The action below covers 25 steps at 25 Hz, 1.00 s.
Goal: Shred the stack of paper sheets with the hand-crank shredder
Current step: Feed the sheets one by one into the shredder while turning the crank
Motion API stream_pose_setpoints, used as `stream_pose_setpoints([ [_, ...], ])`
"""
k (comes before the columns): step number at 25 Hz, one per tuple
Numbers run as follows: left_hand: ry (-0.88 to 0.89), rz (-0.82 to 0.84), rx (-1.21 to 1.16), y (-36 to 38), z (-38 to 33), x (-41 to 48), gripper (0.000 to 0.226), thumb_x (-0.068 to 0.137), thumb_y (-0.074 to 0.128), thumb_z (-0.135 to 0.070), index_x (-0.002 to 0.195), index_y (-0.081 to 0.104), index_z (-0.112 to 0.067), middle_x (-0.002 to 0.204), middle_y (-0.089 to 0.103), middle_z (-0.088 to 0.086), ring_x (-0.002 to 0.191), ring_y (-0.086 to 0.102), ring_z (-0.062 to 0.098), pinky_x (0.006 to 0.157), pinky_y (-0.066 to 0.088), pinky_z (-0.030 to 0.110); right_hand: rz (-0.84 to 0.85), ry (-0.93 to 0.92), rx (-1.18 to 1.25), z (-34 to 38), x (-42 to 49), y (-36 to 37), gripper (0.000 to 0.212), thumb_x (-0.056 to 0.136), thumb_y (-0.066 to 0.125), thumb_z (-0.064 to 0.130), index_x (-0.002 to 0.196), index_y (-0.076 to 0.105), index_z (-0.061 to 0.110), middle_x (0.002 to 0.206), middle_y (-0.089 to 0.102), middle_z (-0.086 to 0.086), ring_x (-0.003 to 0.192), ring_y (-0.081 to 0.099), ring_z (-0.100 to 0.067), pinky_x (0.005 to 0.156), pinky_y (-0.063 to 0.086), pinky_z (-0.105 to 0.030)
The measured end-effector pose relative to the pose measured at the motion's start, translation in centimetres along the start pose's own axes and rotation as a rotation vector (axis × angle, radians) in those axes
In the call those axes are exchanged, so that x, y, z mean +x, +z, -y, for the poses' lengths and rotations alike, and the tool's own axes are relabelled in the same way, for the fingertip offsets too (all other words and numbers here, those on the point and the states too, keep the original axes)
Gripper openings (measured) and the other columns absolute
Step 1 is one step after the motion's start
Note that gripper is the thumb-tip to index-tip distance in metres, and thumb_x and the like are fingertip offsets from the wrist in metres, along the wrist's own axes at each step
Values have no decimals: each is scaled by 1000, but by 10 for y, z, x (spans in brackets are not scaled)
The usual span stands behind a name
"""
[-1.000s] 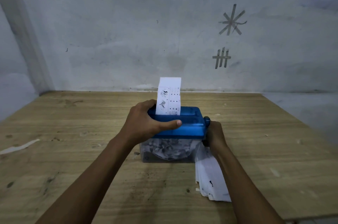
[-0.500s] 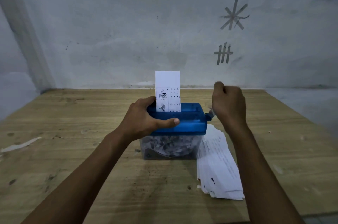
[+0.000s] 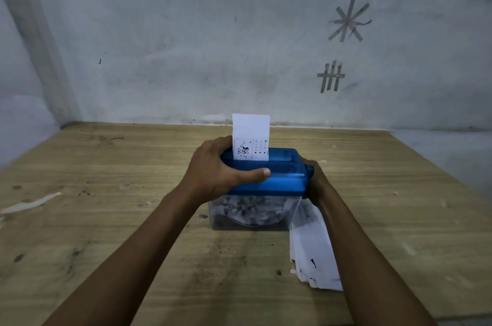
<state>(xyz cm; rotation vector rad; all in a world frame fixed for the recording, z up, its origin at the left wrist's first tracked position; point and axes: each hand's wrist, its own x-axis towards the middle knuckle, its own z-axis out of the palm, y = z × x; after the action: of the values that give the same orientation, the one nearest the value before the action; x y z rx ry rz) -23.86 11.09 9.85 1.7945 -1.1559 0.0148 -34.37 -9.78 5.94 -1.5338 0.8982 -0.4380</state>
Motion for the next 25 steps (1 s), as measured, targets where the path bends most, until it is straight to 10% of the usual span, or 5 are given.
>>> stream_pose_setpoints([
  [13, 11, 44, 85, -2, 2, -1, 66, 63, 82, -72, 115, 70, -33, 98, 72, -17, 86, 67, -1, 74, 60, 29, -581, -634, -335, 40, -112, -17, 43, 104, 45, 37, 67, 54, 16, 58, 57, 0, 51, 51, -14, 51, 38, -30],
  [25, -2, 64, 50, -2, 4, 0, 74, 56, 76, -81, 111, 68, -32, 97, 67, -13, 88, 65, 7, 75, 59, 38, -248, -232, -571, 76, 2, -13, 30, 94, 39, 33, 80, 50, 9, 74, 56, -6, 69, 54, -24, 58, 35, -30],
])
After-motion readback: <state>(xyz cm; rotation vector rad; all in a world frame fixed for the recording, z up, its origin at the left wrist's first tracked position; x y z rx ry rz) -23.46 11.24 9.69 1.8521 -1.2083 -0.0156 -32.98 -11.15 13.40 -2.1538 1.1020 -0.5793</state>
